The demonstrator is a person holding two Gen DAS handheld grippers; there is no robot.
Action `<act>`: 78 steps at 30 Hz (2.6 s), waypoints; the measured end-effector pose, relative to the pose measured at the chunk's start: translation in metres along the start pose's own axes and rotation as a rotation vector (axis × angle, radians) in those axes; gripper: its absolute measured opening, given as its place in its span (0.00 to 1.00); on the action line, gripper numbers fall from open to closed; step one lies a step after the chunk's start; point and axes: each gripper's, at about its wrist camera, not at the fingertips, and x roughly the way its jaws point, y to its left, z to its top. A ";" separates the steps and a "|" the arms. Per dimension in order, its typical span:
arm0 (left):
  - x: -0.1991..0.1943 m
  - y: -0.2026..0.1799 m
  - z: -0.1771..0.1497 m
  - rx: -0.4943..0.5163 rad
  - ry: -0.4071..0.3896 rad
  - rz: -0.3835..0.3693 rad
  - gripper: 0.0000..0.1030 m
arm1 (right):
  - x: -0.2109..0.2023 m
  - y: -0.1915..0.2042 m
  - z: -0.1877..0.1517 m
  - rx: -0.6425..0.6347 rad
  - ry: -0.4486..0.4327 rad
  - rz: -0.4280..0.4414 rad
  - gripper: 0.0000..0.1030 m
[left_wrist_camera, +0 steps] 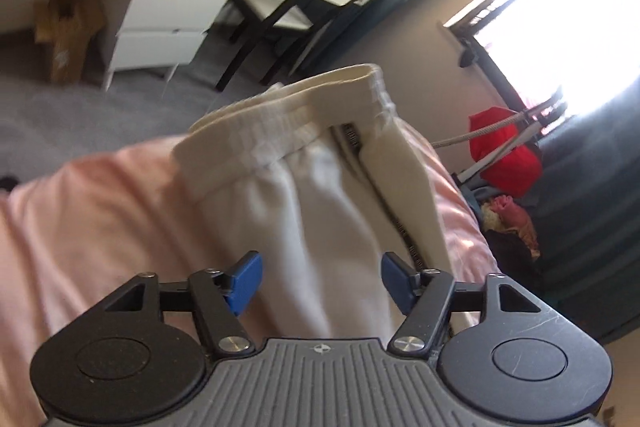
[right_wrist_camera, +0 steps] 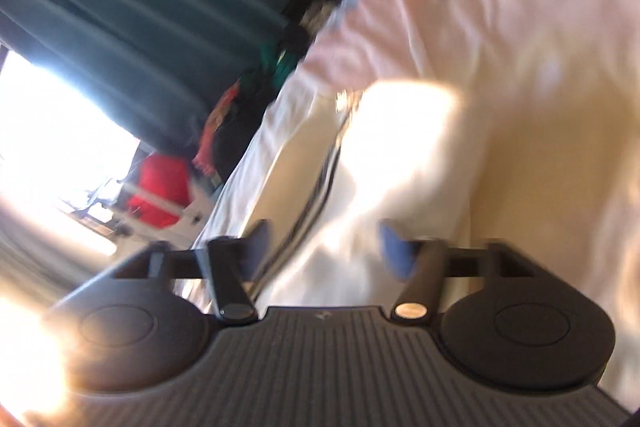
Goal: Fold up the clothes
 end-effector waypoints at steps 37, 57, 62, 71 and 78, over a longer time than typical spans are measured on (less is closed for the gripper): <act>-0.108 0.009 0.010 -0.022 -0.077 0.088 0.09 | -0.058 -0.026 -0.002 0.192 -0.056 0.033 0.13; -0.185 0.035 -0.066 0.350 0.008 0.140 0.70 | -0.076 -0.080 -0.022 0.308 0.075 -0.038 0.71; -0.207 -0.012 -0.089 0.454 -0.084 0.113 0.80 | -0.060 -0.091 -0.012 0.269 0.067 -0.038 0.62; -0.159 -0.109 -0.185 0.657 -0.005 -0.005 0.85 | -0.065 -0.069 0.000 0.101 0.005 -0.082 0.22; -0.077 -0.131 -0.287 0.864 0.075 0.027 0.85 | -0.069 -0.060 0.000 0.063 -0.015 -0.112 0.22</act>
